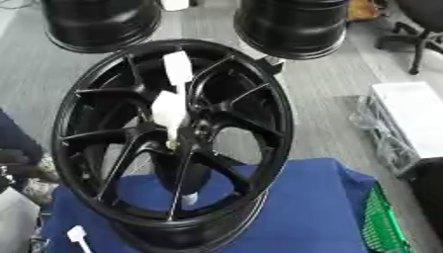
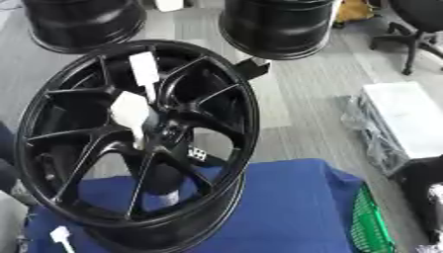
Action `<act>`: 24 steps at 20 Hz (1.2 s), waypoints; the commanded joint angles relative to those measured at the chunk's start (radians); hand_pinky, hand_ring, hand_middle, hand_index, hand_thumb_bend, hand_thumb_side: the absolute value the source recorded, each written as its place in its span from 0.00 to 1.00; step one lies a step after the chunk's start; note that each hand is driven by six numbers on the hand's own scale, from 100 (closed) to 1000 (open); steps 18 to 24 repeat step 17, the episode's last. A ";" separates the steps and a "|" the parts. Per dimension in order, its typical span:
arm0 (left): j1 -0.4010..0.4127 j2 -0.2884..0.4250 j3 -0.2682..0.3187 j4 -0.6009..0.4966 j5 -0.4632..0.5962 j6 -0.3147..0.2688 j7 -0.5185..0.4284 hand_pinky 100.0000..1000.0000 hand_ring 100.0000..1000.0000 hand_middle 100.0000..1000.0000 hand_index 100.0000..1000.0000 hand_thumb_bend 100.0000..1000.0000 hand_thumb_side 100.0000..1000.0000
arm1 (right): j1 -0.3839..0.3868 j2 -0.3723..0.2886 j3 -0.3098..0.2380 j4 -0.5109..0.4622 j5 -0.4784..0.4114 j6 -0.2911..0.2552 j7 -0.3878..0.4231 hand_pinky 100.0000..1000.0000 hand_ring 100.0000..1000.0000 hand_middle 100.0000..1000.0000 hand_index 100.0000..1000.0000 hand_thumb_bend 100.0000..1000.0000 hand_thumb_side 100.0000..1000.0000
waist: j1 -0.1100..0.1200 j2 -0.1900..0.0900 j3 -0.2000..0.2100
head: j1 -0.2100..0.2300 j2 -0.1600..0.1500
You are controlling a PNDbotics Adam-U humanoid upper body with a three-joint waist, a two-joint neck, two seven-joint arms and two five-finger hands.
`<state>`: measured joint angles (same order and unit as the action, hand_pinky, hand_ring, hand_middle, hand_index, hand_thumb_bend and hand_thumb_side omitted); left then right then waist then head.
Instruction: Pull the pin out of the wheel hub.
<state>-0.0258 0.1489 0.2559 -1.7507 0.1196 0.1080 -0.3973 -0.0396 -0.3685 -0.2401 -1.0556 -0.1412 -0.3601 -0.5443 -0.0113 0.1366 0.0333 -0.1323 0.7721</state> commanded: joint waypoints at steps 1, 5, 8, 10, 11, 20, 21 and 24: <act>-0.004 0.007 0.000 -0.018 0.004 -0.004 -0.002 0.70 0.54 0.53 0.62 0.32 0.71 | 0.002 0.039 0.008 -0.200 0.095 0.003 0.054 0.66 0.63 0.67 0.80 0.00 0.55 | 0.001 -0.015 -0.002 | 0.004 -0.002; -0.007 0.003 -0.007 -0.021 0.007 -0.004 -0.008 0.70 0.54 0.52 0.62 0.32 0.71 | 0.004 0.107 0.084 -0.398 0.133 -0.021 0.173 0.66 0.62 0.65 0.80 0.00 0.51 | 0.004 -0.015 -0.001 | 0.019 -0.002; -0.007 0.003 -0.011 -0.024 0.010 -0.003 -0.010 0.70 0.54 0.52 0.62 0.32 0.71 | 0.002 0.131 0.137 -0.469 0.133 -0.026 0.238 0.66 0.62 0.65 0.80 0.00 0.50 | 0.005 -0.016 0.002 | 0.027 -0.002; -0.007 0.004 -0.013 -0.028 0.013 -0.004 -0.011 0.70 0.54 0.52 0.62 0.32 0.71 | 0.002 0.136 0.172 -0.493 0.126 -0.026 0.274 0.65 0.61 0.64 0.80 0.00 0.51 | 0.005 -0.017 0.008 | 0.029 -0.002; -0.007 0.004 -0.013 -0.029 0.014 -0.004 -0.011 0.70 0.54 0.52 0.62 0.32 0.71 | 0.002 0.138 0.188 -0.496 0.117 -0.024 0.289 0.65 0.61 0.64 0.80 0.00 0.52 | 0.005 -0.018 0.009 | 0.031 -0.002; -0.009 0.001 -0.018 -0.030 0.017 -0.004 -0.012 0.70 0.54 0.52 0.62 0.32 0.71 | 0.003 0.148 0.229 -0.492 0.093 -0.016 0.331 0.65 0.60 0.63 0.79 0.00 0.53 | 0.008 -0.018 0.011 | 0.041 -0.002; -0.009 0.001 -0.018 -0.030 0.017 -0.004 -0.012 0.70 0.54 0.52 0.62 0.32 0.71 | 0.003 0.148 0.229 -0.492 0.093 -0.016 0.331 0.65 0.60 0.63 0.79 0.00 0.53 | 0.008 -0.018 0.011 | 0.041 -0.002; -0.009 0.001 -0.018 -0.030 0.017 -0.004 -0.012 0.70 0.54 0.52 0.62 0.32 0.71 | 0.003 0.148 0.229 -0.492 0.093 -0.016 0.331 0.65 0.60 0.63 0.79 0.00 0.53 | 0.008 -0.018 0.011 | 0.041 -0.002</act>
